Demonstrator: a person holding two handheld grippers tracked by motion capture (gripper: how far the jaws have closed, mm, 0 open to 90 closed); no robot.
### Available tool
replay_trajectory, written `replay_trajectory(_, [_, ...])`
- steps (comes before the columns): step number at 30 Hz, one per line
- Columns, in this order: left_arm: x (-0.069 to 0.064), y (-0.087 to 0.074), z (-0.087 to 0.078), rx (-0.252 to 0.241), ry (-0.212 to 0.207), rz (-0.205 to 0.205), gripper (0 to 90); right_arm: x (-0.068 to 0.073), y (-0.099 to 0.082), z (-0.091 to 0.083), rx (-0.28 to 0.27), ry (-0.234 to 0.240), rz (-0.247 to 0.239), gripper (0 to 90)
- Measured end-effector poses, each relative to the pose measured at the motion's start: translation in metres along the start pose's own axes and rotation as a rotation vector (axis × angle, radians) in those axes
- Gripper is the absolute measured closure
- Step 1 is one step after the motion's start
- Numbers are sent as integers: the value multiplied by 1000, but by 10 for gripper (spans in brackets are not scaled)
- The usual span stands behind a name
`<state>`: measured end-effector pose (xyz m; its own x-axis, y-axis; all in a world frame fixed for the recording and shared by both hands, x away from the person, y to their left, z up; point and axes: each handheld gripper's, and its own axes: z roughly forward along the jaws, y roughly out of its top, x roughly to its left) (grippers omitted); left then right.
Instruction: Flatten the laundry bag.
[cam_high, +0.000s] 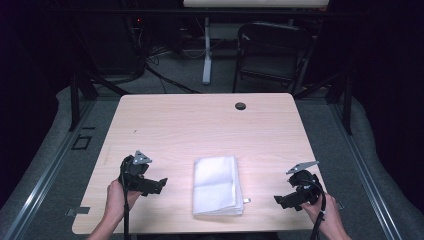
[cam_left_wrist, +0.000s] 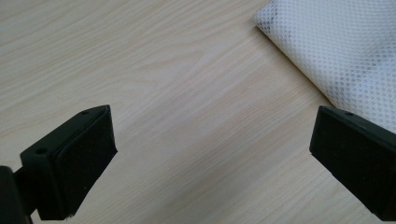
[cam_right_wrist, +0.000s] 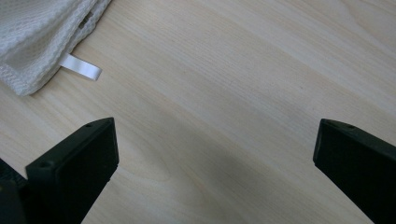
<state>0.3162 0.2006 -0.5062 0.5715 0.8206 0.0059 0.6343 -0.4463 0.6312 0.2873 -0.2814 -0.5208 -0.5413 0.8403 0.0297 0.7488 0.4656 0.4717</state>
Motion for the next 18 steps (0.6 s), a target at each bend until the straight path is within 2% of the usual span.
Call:
replay_trajectory(3, [-2,1,-1,1,-4,5,2,0,0,0,0,12,2,0])
replay_trajectory(7, [-4,1,-1,-6,-12,4,2,1,0,1,-3,9,7,0])
replay_trajectory(13, [-9,4,-3,-13,-25,15,2,3,2,0,12,7,-10,0])
replay_trajectory(14, [-10,4,-3,-14,-30,12,2,4,1,1,1,4,-1,0])
replay_trajectory(18, [-15,6,-3,-10,-38,29,2,5,2,0,7,15,-5,0])
